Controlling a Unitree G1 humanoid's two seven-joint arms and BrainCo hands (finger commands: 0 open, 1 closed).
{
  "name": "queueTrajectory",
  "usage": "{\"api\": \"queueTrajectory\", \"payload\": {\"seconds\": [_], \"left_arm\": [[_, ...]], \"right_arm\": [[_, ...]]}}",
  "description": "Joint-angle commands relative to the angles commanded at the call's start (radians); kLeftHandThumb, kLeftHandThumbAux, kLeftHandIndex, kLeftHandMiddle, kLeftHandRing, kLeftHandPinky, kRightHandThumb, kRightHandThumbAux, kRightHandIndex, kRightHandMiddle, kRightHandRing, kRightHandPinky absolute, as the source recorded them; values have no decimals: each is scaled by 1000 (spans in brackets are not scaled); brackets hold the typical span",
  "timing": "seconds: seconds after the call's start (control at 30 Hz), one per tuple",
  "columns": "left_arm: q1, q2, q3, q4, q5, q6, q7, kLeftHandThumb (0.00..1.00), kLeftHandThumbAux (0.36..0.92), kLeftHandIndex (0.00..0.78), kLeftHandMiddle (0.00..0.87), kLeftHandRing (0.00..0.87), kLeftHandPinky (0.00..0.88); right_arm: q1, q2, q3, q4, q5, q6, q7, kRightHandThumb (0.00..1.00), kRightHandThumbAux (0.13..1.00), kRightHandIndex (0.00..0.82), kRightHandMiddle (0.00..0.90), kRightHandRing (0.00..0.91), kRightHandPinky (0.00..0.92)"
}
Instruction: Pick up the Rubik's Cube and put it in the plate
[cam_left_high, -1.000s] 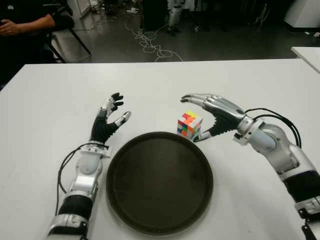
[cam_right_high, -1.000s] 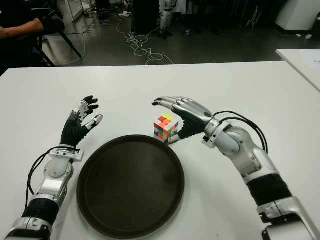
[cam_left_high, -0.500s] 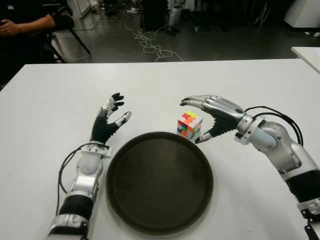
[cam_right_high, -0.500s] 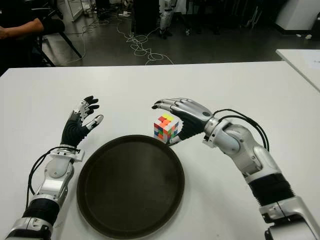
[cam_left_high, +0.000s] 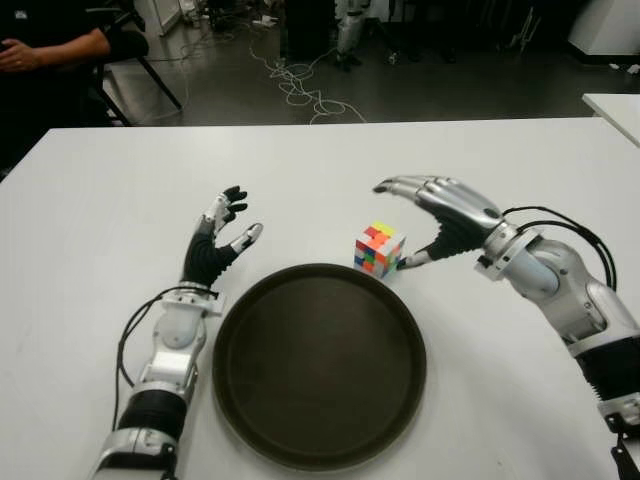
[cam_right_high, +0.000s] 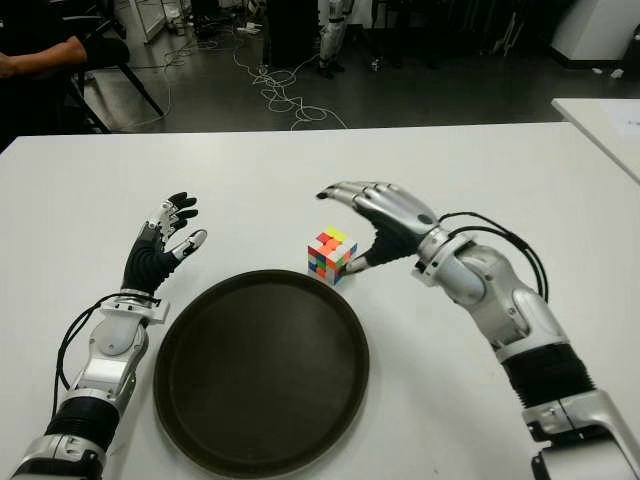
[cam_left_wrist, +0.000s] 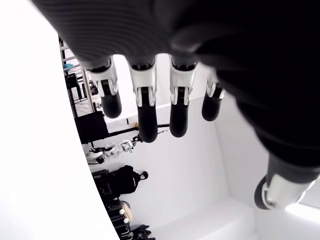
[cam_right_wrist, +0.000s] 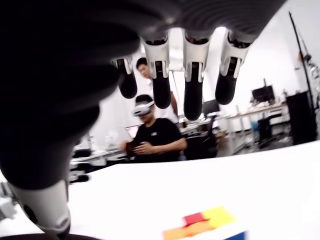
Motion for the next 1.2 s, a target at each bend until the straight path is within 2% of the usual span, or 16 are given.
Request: {"api": "queueTrajectory", "payload": {"seconds": [0.13,0.3,0.73,1.0,1.2], "left_arm": [[-1,0,-1,-4,1,7,-1,92,572,123,176,153,101],[-1,-2,-3,-8,1,11,-1,79,577,120,167,147,99],[0,-5,-4,-17,-1,13,-3,78,546,112,168,139,74],[-1,-8,-1,-9,0,5,0,94,580,116,173,151,99],[-2,-7,-2,-4,6,3,4,97,574,112,173,156,114]], "right_arm": [[1,-13,-2,-25,-36,42,2,0,746,142,170,172,147],[1,-25,3,-33,-59,59,-9,0,759,147,172,163,140],[-16,-58,11,-6,-25,17,23,0,756,154,183,173,160],[-35,-63,24,24,-17,-1,51,0,763,147,178,167,154],[-50,-62,37,29,-19,-6,73,0,766,140,168,162,151]]}}
